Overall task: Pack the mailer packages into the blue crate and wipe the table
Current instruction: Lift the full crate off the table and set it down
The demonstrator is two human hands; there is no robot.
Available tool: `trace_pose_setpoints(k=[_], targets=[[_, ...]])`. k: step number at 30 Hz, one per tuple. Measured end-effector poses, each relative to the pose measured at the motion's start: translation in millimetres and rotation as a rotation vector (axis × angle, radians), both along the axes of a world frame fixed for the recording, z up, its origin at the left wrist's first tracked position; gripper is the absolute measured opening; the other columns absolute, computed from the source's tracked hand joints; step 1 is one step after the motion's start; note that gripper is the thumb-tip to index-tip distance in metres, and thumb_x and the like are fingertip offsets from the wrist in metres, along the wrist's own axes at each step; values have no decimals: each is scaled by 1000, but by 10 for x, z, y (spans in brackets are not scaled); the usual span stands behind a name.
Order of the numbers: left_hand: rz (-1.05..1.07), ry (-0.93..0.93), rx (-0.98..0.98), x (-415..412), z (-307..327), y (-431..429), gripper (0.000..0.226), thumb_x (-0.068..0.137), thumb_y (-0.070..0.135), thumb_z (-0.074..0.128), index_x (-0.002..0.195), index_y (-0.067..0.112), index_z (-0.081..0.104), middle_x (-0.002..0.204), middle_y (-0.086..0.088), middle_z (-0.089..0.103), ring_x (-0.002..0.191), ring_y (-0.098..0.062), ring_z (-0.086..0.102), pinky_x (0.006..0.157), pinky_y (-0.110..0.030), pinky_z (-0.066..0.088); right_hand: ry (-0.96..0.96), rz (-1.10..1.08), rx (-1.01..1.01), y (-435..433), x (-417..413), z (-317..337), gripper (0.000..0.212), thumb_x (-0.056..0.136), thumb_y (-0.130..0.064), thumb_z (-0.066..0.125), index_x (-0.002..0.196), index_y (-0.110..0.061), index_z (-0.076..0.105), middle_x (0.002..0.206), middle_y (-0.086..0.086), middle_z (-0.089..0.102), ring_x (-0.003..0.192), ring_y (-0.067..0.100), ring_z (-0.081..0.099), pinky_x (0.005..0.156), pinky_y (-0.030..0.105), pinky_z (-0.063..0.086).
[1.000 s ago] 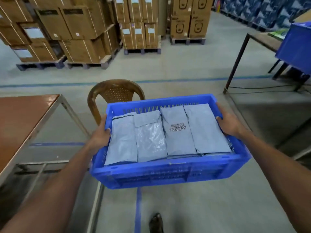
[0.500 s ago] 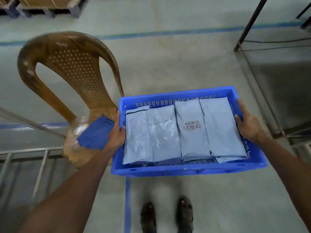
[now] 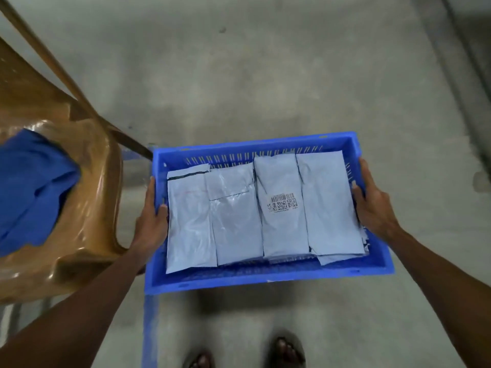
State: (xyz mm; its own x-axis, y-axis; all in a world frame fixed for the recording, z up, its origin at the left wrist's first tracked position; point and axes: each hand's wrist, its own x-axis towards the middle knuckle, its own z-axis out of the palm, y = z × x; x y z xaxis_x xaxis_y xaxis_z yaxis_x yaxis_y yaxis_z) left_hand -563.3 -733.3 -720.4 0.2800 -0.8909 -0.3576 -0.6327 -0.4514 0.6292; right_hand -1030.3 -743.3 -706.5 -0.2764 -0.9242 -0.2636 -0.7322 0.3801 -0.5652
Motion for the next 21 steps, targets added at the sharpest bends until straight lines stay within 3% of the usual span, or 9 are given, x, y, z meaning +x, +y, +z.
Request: trace_pose_setpoints(k=[7, 9, 11, 12, 14, 16, 19, 21], targets=[[16, 35, -17, 123, -1077, -89, 69, 103, 28, 43, 139, 72, 5, 141, -19, 52, 100, -52, 62, 80, -66, 53, -32, 23, 7, -49, -5, -1055, 64, 104, -24, 36, 152, -50, 3, 65, 19, 56, 60, 33, 55, 64, 36, 40], [21, 54, 4, 96, -1197, -106, 70, 104, 23, 41, 140, 71, 5, 132, -24, 56, 86, -45, 64, 76, -63, 55, -48, 26, 30, -31, -21, -1224, 64, 105, -25, 35, 152, -52, 2, 66, 18, 59, 59, 32, 56, 65, 37, 44], [28, 74, 28, 23, -1210, -74, 71, 104, 18, 40, 145, 65, 7, 111, -22, 62, 68, -32, 59, 66, -50, 57, -76, 23, 63, 5, -43, -1342, 65, 105, -25, 36, 151, -51, -2, 74, 16, 64, 60, 30, 59, 66, 39, 49], [33, 87, 50, -21, -1179, -47, 71, 104, 16, 41, 148, 60, 7, 106, -18, 63, 67, -26, 57, 63, -43, 55, -82, 27, 81, 20, -55, -1364, 67, 104, -24, 36, 152, -50, -3, 80, 16, 66, 61, 29, 60, 67, 39, 50], [30, 85, 73, -51, -1129, -18, 71, 103, 16, 43, 151, 54, 6, 116, -8, 63, 78, -24, 61, 68, -39, 53, -85, 41, 123, 32, -73, -1364, 70, 104, -22, 38, 152, -46, -6, 91, 15, 67, 64, 29, 61, 67, 37, 47], [-5, -19, 84, -53, -982, -31, 68, 102, 21, 46, 153, 49, 10, 127, -2, 59, 95, -27, 61, 78, -39, 50, -51, 70, 180, 15, -71, -1293, 75, 102, -20, 43, 154, -41, -6, 104, 17, 65, 77, 35, 63, 73, 39, 46], [-53, -79, 64, 15, -648, -47, 56, 96, 23, 53, 147, 35, 33, 110, -15, 64, 99, -39, 62, 81, -45, 52, 121, 130, 261, -54, -28, -971, 78, 97, -25, 52, 156, -31, 2, 129, 21, 55, 111, 46, 53, 94, 52, 42], [-85, -57, 52, -43, -205, 11, 50, 96, 13, 57, 143, 20, 44, 110, -15, 65, 100, -35, 63, 84, -44, 51, 180, 165, 263, -78, 169, -534, 70, 97, -24, 52, 156, -25, 13, 138, 20, 48, 122, 45, 44, 99, 55, 38]])
